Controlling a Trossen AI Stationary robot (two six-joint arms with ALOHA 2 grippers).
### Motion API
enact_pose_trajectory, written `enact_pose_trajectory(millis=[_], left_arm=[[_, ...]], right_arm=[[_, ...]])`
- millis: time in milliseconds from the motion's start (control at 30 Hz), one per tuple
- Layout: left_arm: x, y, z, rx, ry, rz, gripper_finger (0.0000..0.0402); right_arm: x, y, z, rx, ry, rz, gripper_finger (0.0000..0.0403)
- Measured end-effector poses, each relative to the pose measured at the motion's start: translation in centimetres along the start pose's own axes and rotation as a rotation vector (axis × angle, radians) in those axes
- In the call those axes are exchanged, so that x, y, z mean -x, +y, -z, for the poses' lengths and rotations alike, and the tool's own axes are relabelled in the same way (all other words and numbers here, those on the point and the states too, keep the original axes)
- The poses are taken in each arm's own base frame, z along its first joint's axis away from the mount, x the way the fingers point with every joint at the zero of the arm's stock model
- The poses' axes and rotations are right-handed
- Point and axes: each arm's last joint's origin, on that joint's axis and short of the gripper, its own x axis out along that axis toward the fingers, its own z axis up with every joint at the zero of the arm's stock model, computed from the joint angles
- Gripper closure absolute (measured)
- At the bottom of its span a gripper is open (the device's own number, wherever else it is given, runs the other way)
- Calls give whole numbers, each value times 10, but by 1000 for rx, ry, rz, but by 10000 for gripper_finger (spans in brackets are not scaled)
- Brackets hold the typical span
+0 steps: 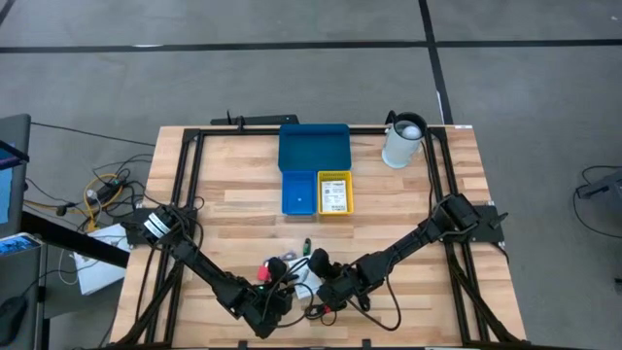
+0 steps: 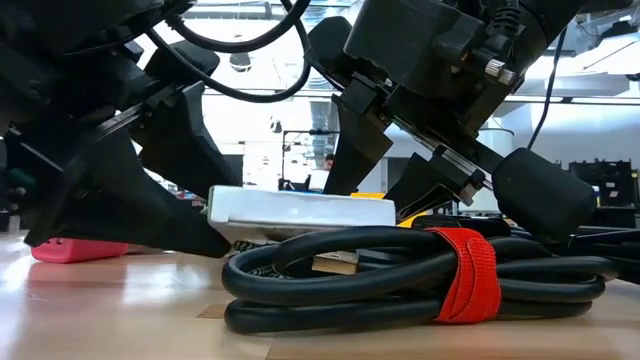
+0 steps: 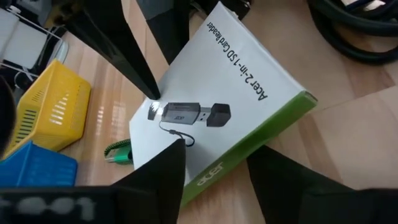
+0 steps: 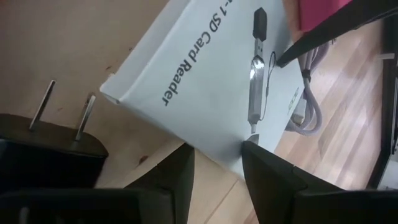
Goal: Pick and place items into bin
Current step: Put the white card reader box into the yellow bin
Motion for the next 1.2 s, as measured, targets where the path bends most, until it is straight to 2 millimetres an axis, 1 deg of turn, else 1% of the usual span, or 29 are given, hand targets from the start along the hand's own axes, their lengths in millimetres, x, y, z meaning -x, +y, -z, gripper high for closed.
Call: enact_pose_trajectory(millis=[200, 267, 433, 667, 900, 1033, 1200], left_arm=[[0, 0, -1, -1, -14, -22, 311], [3, -2, -2, -14, -32, -44, 331], [9, -7, -4, -39, -75, -100, 363], [12, -9, -4, -5, -87, -125, 376], [15, -11, -5, 10, -105, -169, 380], [18, -13, -5, 13, -125, -213, 381], [22, -14, -9, 6, -158, -254, 381]], right_arm=[[0, 0, 0, 0, 3, 3, 276], [0, 0, 0, -1, 5, 7, 276], [0, -1, -1, -7, 1, 20, 276], [4, -8, -3, 19, 77, 91, 276], [18, -16, -10, 79, 171, 130, 276], [26, -21, -15, 88, 182, 129, 276], [33, -21, -22, 96, 170, 139, 276]])
